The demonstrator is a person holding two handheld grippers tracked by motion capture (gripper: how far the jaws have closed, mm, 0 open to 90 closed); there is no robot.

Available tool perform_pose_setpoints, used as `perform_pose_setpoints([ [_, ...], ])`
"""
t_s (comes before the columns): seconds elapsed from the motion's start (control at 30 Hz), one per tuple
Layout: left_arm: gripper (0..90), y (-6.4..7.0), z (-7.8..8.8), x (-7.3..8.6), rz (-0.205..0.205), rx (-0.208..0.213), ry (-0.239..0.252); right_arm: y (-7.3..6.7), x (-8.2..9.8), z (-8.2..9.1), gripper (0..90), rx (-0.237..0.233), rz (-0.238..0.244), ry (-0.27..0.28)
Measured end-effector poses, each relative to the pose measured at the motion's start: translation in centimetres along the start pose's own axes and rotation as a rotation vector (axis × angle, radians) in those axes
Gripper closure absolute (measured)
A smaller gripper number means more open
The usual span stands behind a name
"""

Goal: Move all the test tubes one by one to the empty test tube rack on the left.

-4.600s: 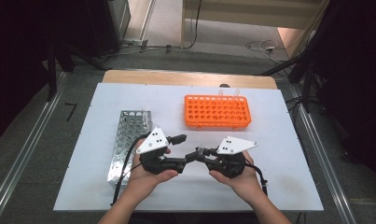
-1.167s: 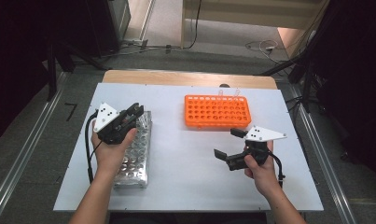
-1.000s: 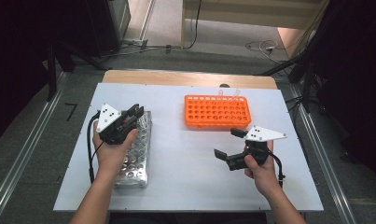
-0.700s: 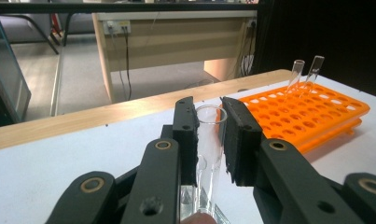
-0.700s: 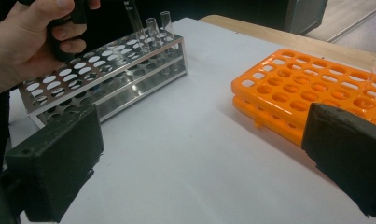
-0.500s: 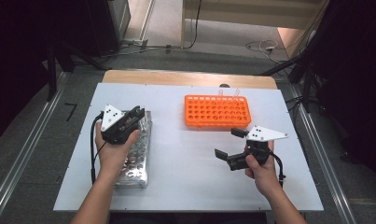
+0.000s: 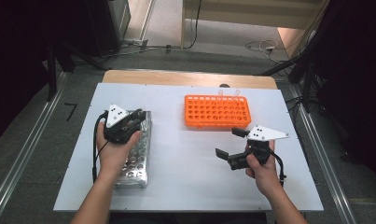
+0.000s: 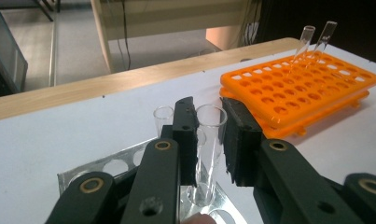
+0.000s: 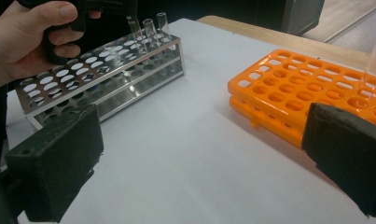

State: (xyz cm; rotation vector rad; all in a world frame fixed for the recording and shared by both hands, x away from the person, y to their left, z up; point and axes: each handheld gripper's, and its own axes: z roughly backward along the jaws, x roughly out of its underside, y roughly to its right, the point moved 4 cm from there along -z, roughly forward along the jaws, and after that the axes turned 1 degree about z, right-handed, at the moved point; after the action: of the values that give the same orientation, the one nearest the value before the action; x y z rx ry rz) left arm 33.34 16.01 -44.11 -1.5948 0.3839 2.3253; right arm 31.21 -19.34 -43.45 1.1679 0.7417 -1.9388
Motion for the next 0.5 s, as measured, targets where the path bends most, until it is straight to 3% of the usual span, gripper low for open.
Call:
perform_pose_setpoints([
  [0.5, 75.4, 0.07, -0.56, 0.57, -0.009, -0.012, -0.11, 0.05, 0.05, 0.0, 0.0, 0.0, -0.005, -0.002],
])
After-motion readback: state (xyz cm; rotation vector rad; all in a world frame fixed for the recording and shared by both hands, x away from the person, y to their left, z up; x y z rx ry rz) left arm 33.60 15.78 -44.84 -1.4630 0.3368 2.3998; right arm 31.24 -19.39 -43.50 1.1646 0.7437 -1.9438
